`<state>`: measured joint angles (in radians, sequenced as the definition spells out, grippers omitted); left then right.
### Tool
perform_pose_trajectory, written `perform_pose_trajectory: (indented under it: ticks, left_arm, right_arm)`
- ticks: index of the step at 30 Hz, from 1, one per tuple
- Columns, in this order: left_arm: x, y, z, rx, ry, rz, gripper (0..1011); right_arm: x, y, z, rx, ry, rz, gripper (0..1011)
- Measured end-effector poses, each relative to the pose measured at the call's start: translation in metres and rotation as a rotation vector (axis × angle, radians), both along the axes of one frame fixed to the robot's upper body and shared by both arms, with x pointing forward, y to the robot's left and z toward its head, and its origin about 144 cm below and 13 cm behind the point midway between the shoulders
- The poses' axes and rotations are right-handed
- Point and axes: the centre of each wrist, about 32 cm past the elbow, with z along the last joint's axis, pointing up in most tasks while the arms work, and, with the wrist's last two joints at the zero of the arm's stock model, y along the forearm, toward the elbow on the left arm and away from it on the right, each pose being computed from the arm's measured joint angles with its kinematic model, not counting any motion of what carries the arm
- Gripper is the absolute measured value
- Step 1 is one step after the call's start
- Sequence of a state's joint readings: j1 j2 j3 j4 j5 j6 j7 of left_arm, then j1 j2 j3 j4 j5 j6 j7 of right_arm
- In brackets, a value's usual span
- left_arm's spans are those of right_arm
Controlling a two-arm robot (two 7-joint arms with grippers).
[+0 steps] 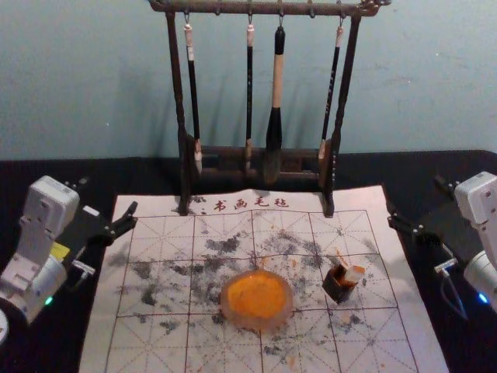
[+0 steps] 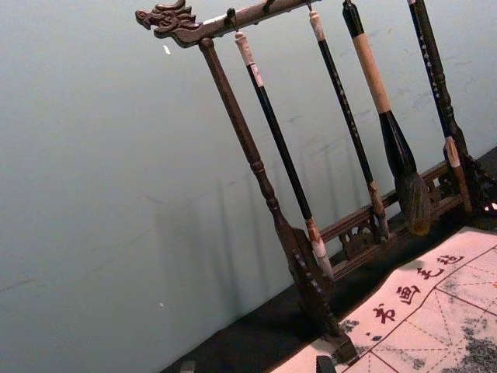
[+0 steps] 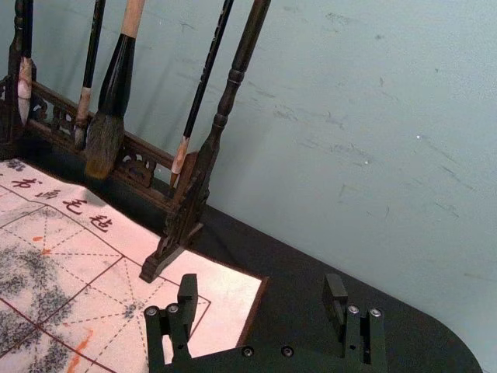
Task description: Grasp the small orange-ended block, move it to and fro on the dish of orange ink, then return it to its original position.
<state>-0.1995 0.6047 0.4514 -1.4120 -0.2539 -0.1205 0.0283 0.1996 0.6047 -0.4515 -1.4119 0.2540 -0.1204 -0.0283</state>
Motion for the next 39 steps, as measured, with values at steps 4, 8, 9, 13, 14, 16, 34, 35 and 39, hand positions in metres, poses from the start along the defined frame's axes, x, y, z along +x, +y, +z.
perform_pose_trajectory:
  ticks: [4,8,9,13,14,16,34,35,39]
  left_arm:
    - [0.0,0.0,0.0,0.0,0.0,0.0,1001]
    - [0.0,0.0,0.0,0.0,0.0,0.0,1001]
    - [0.0,0.0,0.0,0.0,0.0,0.0,1001]
    - [0.0,0.0,0.0,0.0,0.0,0.0,1001]
    - [0.0,0.0,0.0,0.0,0.0,0.0,1001]
    - [0.0,0.0,0.0,0.0,0.0,0.0,1001]
    - [0.0,0.0,0.0,0.0,0.0,0.0,1001]
    - [0.0,0.0,0.0,0.0,0.0,0.0,1001]
    - [0.0,0.0,0.0,0.0,0.0,0.0,1001]
  right_arm:
    - [0.0,0.0,0.0,0.0,0.0,0.0,1003]
    - [0.0,0.0,0.0,0.0,0.0,0.0,1003]
    - [0.0,0.0,0.0,0.0,0.0,0.0,1003]
    - [0.0,0.0,0.0,0.0,0.0,0.0,1003]
    - [0.0,0.0,0.0,0.0,0.0,0.0,1003]
    - [0.0,0.0,0.0,0.0,0.0,0.0,1003]
    - [0.0,0.0,0.0,0.0,0.0,0.0,1003]
    - [0.0,0.0,0.0,0.0,0.0,0.0,1003]
    - [0.0,0.0,0.0,0.0,0.0,0.0,1002]
